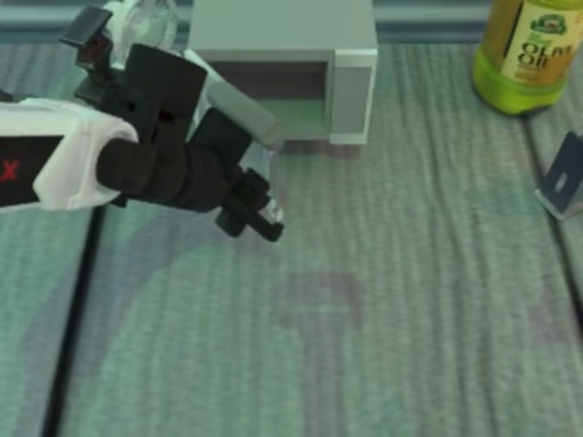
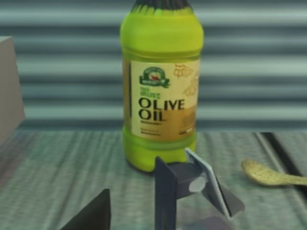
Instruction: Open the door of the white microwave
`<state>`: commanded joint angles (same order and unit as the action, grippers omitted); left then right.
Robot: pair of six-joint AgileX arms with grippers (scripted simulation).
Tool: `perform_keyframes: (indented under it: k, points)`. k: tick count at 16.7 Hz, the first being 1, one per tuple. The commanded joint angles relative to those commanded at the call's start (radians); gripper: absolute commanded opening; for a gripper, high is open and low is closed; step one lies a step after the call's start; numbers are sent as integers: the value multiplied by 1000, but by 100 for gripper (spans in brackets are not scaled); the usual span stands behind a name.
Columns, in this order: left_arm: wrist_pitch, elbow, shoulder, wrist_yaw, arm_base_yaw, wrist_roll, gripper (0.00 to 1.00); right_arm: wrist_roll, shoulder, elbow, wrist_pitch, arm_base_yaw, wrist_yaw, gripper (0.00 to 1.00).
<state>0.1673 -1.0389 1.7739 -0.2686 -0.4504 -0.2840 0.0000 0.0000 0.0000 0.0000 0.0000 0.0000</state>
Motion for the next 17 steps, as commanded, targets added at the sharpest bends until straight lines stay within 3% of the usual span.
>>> perform_keyframes:
  k: [7,17]
  points:
    - [0,0,0,0,0,0,0,0,0,0,0,0,0,100]
    - [18,8,-9,-44,26,-59,0,0,0,0,0,0,0,100]
